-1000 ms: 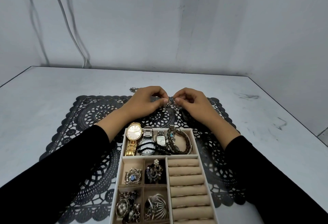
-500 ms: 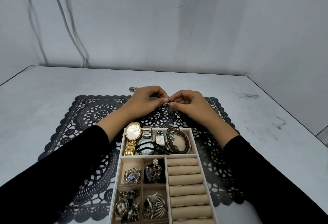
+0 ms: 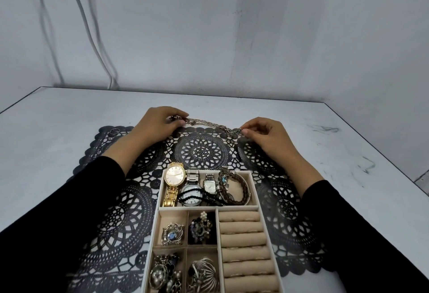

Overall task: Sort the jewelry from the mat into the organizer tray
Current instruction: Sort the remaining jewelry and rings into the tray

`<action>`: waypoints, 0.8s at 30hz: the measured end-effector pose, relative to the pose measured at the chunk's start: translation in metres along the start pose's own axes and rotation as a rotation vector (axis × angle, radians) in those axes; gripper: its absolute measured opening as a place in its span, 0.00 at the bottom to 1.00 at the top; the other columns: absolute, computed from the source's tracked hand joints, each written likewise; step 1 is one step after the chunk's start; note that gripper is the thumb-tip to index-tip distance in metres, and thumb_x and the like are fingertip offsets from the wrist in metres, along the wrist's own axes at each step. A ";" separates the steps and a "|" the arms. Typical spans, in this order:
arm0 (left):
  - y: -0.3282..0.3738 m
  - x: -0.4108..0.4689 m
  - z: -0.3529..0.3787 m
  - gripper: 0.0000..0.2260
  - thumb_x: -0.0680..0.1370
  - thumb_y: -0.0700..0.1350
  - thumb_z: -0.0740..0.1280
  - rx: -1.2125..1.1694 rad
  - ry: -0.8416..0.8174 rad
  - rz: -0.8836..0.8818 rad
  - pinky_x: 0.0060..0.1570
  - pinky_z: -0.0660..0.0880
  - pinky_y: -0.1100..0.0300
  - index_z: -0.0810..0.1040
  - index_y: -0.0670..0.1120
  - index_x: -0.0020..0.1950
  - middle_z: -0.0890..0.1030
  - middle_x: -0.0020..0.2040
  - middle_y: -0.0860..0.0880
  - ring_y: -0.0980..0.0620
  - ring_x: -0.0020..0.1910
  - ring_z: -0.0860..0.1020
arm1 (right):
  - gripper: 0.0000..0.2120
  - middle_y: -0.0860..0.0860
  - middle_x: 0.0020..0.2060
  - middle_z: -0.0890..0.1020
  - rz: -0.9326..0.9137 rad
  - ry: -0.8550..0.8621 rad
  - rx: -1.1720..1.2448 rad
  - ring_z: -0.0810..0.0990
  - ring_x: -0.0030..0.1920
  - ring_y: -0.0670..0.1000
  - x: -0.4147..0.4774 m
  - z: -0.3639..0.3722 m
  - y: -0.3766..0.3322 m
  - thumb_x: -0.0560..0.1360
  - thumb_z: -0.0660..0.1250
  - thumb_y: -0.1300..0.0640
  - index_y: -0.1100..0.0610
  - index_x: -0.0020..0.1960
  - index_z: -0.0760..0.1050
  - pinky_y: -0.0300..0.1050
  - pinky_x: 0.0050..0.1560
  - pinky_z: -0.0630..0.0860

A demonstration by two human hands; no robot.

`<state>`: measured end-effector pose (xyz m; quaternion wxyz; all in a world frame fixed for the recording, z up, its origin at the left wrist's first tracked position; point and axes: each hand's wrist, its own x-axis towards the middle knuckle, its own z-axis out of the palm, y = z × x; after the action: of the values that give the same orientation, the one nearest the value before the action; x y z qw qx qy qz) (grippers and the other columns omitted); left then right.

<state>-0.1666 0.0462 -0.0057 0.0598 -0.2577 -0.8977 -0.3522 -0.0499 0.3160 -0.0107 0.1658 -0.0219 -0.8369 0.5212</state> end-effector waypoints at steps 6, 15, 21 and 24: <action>-0.006 0.002 -0.008 0.10 0.77 0.45 0.71 -0.016 -0.019 -0.028 0.64 0.69 0.61 0.83 0.52 0.58 0.83 0.58 0.51 0.54 0.61 0.77 | 0.03 0.53 0.40 0.85 0.001 0.019 -0.040 0.83 0.43 0.50 0.000 -0.002 0.001 0.72 0.73 0.58 0.54 0.46 0.82 0.39 0.49 0.77; -0.014 0.002 -0.016 0.08 0.76 0.43 0.71 0.006 0.034 -0.056 0.55 0.65 0.71 0.85 0.49 0.54 0.84 0.53 0.51 0.58 0.54 0.77 | 0.04 0.51 0.40 0.85 0.035 0.099 0.001 0.84 0.41 0.44 0.003 -0.008 0.005 0.72 0.72 0.60 0.52 0.43 0.82 0.38 0.48 0.77; -0.015 0.002 -0.017 0.05 0.76 0.43 0.71 0.035 0.030 -0.024 0.46 0.64 0.78 0.84 0.51 0.48 0.84 0.47 0.53 0.57 0.50 0.78 | 0.03 0.53 0.39 0.83 0.068 0.173 0.127 0.82 0.40 0.46 0.003 -0.010 0.003 0.73 0.71 0.63 0.56 0.45 0.82 0.40 0.44 0.80; -0.016 0.001 -0.017 0.05 0.77 0.42 0.70 0.053 0.013 0.010 0.49 0.68 0.68 0.83 0.52 0.48 0.83 0.47 0.52 0.55 0.50 0.79 | 0.03 0.54 0.40 0.84 0.064 0.211 0.168 0.82 0.37 0.43 0.001 -0.012 0.001 0.73 0.71 0.63 0.56 0.45 0.81 0.34 0.39 0.77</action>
<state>-0.1769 0.0254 -0.0021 0.0742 -0.2583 -0.9051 -0.3295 -0.0478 0.3272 -0.0063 0.2376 -0.0893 -0.7671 0.5892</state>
